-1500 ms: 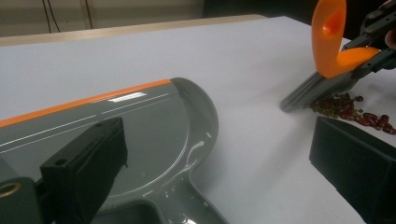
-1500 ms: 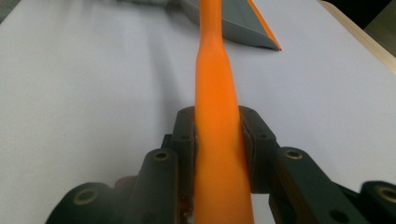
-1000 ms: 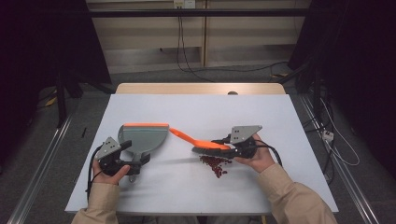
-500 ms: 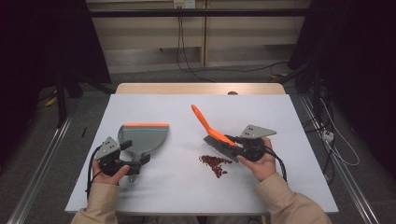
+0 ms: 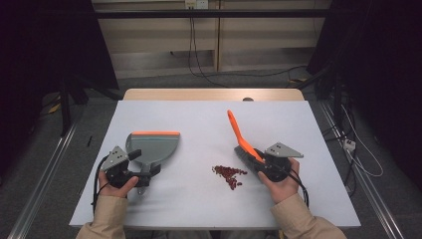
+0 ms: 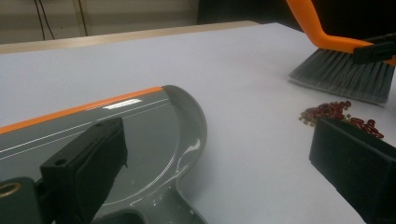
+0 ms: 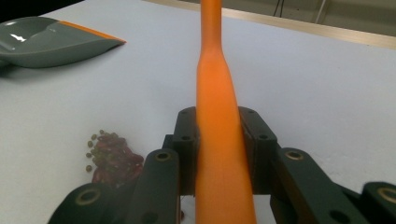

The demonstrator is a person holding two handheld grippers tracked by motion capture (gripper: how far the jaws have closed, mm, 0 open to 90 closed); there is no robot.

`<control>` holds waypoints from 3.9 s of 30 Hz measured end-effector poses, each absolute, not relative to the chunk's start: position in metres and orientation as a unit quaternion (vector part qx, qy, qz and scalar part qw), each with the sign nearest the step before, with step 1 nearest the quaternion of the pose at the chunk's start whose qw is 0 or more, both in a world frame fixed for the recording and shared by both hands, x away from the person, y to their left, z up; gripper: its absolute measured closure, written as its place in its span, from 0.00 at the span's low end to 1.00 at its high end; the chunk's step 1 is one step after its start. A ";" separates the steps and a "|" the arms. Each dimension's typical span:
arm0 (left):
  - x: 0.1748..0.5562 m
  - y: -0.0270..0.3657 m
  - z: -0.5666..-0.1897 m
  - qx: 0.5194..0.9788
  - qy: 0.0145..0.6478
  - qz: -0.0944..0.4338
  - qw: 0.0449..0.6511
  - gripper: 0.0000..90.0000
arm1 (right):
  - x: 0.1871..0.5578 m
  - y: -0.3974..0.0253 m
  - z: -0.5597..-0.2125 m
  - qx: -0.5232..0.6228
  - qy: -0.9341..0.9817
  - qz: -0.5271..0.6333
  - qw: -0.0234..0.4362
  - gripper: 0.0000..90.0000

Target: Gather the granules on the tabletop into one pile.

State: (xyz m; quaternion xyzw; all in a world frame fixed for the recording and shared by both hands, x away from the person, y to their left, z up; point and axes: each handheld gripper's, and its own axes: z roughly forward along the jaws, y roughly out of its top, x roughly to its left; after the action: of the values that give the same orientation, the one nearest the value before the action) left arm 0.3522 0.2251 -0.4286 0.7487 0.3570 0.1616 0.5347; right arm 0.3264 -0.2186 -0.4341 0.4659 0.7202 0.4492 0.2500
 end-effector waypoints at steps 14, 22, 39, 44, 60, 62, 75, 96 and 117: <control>0.351 0.223 -0.427 0.750 0.354 0.166 0.533 0.04 | 0.314 -0.176 -0.441 0.482 0.698 0.446 0.287 0.79; 0.351 0.224 -0.427 0.750 0.354 0.167 0.533 0.04 | 0.316 -0.161 -0.442 0.483 0.690 0.457 0.285 0.79; 0.351 0.225 -0.427 0.751 0.355 0.166 0.532 0.05 | 0.329 -0.179 -0.428 0.433 0.695 0.516 0.251 0.79; 0.352 0.225 -0.428 0.752 0.355 0.166 0.530 0.04 | 0.332 -0.191 -0.423 0.408 0.705 0.536 0.219 0.79; 0.352 0.226 -0.428 0.749 0.361 0.165 0.531 0.04 | 0.337 -0.200 -0.422 0.274 0.770 0.572 0.073 0.79; 0.352 0.226 -0.429 0.749 0.361 0.165 0.531 0.04 | 0.339 -0.201 -0.423 0.261 0.778 0.568 0.061 0.79; 0.353 0.227 -0.429 0.748 0.363 0.165 0.530 0.05 | 0.347 -0.202 -0.426 0.251 0.778 0.576 0.012 0.79; 0.355 0.228 -0.431 0.750 0.365 0.165 0.526 0.04 | 0.373 -0.198 -0.453 0.259 0.786 0.549 -0.117 0.79; 0.355 0.229 -0.431 0.748 0.368 0.164 0.527 0.04 | 0.400 -0.190 -0.447 0.207 0.802 0.555 -0.069 0.79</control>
State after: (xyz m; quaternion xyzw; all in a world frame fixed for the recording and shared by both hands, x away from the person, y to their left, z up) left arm 0.3550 0.2289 -0.4311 0.7485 0.3681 0.1644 0.5265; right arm 0.4000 -0.1895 -0.4473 0.2073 0.8023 0.5554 -0.0695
